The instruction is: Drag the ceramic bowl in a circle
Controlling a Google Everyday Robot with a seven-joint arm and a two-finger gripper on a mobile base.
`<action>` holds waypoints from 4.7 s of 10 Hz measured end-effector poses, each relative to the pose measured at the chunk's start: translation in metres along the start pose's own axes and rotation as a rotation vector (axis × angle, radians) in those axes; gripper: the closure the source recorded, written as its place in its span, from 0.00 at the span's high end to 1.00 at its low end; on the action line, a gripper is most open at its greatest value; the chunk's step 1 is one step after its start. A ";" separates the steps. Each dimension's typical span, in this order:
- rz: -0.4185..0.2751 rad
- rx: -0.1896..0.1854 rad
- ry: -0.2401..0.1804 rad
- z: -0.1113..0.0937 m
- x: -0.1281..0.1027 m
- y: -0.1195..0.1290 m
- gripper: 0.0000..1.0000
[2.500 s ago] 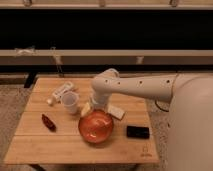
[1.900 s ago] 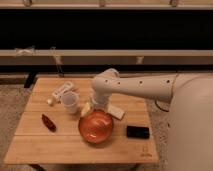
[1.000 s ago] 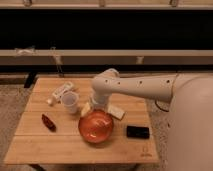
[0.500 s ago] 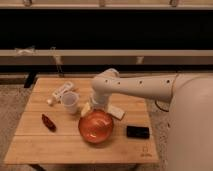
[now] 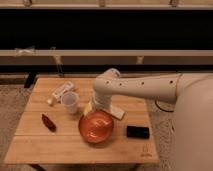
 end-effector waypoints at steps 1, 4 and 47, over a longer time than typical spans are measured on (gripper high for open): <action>0.023 0.022 -0.008 -0.005 0.006 -0.007 0.80; 0.090 0.049 0.005 -0.006 0.024 -0.023 0.80; 0.267 0.292 0.209 -0.002 0.116 -0.048 0.00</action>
